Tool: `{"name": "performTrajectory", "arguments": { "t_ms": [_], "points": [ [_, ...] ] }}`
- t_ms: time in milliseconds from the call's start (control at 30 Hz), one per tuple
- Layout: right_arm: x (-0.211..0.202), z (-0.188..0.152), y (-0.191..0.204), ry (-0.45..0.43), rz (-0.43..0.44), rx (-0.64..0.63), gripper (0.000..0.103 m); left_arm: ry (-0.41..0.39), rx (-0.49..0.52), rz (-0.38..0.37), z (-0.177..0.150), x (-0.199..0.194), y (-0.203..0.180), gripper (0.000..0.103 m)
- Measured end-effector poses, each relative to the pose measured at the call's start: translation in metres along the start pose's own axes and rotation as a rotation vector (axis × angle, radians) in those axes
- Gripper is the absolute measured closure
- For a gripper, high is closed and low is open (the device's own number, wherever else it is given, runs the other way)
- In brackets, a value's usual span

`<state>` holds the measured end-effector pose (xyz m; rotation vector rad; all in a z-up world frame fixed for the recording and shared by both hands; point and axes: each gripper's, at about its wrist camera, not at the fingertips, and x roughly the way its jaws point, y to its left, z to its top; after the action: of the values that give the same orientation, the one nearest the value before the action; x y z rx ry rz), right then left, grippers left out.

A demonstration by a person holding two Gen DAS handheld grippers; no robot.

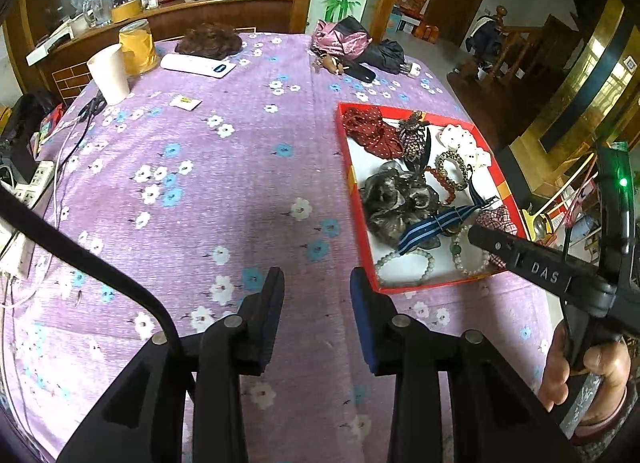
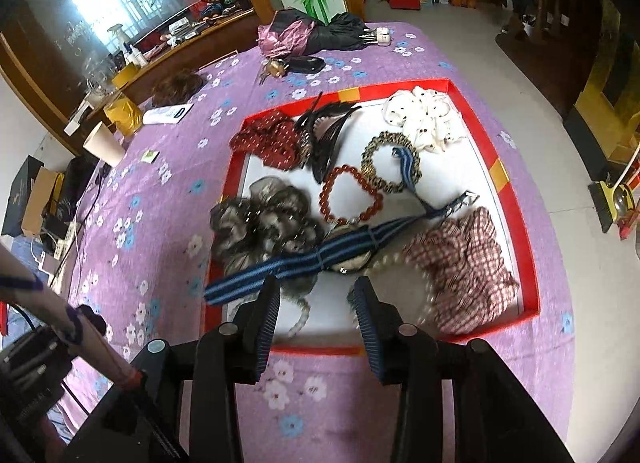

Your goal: Organize jewelry

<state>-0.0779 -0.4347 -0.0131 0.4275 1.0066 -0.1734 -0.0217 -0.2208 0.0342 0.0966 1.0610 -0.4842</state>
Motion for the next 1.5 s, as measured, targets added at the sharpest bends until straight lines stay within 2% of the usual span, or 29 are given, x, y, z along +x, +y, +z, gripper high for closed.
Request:
{"name": "performTrajectory", "arguments": {
  "t_ms": [200, 500, 633, 767, 833, 900, 1033, 1300, 1400, 1500],
  "points": [
    [0.009, -0.006, 0.009, 0.022, -0.03, 0.01, 0.062, 0.004, -0.002, -0.002, -0.005, -0.003, 0.014, 0.07],
    [0.053, -0.021, 0.044, 0.125, -0.081, -0.051, 0.062, 0.029, -0.035, 0.008, -0.014, -0.001, 0.047, 0.069],
    [0.049, -0.022, 0.049, 0.1, -0.079, -0.035, 0.062, 0.026, -0.059, 0.017, -0.015, -0.003, 0.066, 0.069],
    [0.021, -0.017, 0.027, 0.023, -0.104, 0.035, 0.061, 0.033, -0.089, 0.001, -0.011, 0.001, 0.08, 0.066],
    [0.006, -0.012, 0.007, -0.011, -0.13, 0.077, 0.054, 0.048, -0.101, -0.014, -0.007, 0.007, 0.083, 0.066],
    [-0.007, -0.006, -0.016, -0.038, -0.169, 0.107, 0.049, 0.058, -0.107, -0.028, -0.003, 0.012, 0.082, 0.066],
    [-0.02, 0.013, -0.056, -0.06, -0.236, 0.143, 0.047, 0.072, -0.09, -0.045, 0.01, 0.026, 0.063, 0.064],
    [-0.004, 0.04, -0.11, -0.049, -0.237, 0.186, 0.045, 0.098, -0.055, -0.115, 0.033, 0.064, 0.012, 0.059],
    [0.006, 0.05, -0.118, -0.046, -0.223, 0.173, 0.045, 0.114, -0.075, -0.168, 0.038, 0.08, -0.001, 0.053],
    [0.015, 0.058, -0.121, -0.038, -0.219, 0.147, 0.045, 0.123, -0.08, -0.192, 0.042, 0.095, -0.012, 0.052]
  ]
}}
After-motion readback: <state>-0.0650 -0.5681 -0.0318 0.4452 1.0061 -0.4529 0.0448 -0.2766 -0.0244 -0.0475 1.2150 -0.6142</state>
